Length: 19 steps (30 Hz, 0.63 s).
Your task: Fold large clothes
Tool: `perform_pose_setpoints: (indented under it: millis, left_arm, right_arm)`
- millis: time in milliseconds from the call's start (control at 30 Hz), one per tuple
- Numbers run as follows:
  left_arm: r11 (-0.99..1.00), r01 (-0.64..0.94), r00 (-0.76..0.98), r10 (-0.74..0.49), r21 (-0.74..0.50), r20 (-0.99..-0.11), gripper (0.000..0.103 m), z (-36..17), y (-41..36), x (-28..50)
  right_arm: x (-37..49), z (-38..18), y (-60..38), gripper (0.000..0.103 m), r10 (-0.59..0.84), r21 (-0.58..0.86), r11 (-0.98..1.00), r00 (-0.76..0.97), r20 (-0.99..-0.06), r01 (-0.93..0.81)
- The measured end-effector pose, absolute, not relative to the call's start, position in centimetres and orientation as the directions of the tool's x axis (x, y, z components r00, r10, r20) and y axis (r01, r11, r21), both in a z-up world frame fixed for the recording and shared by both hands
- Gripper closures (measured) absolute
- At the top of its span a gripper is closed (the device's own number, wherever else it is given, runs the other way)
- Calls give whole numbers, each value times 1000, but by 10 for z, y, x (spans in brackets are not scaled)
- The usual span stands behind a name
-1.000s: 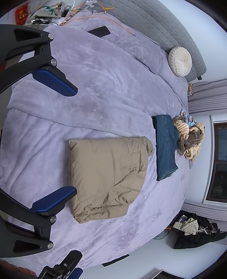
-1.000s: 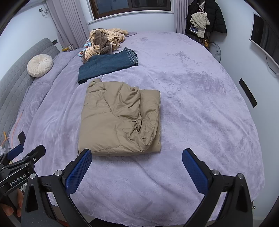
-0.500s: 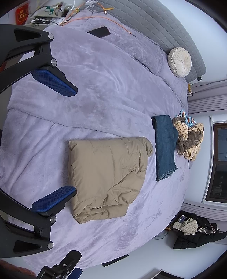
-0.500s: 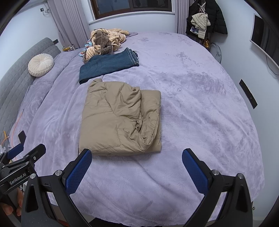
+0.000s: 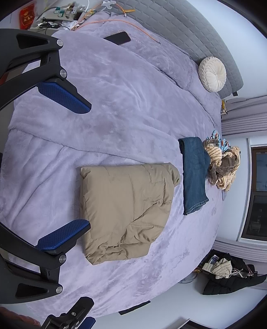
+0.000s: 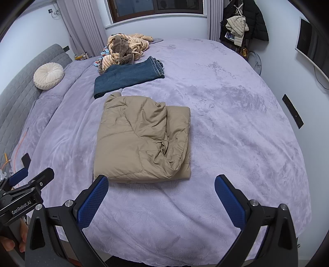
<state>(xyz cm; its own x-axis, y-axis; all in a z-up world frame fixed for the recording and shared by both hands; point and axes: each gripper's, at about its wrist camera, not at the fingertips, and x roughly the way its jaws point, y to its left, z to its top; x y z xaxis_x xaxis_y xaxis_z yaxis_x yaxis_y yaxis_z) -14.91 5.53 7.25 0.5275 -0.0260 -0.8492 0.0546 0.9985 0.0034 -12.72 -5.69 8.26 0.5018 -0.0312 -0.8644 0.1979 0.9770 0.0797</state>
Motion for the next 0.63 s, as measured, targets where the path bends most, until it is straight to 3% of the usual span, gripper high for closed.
perform_pose_setpoints:
  millis: [633]
  left_arm:
    - [998, 65, 539, -33, 2, -842, 0, 72, 46, -152]
  right_arm:
    - [-128, 82, -55, 0, -33, 78, 977, 502, -865, 200]
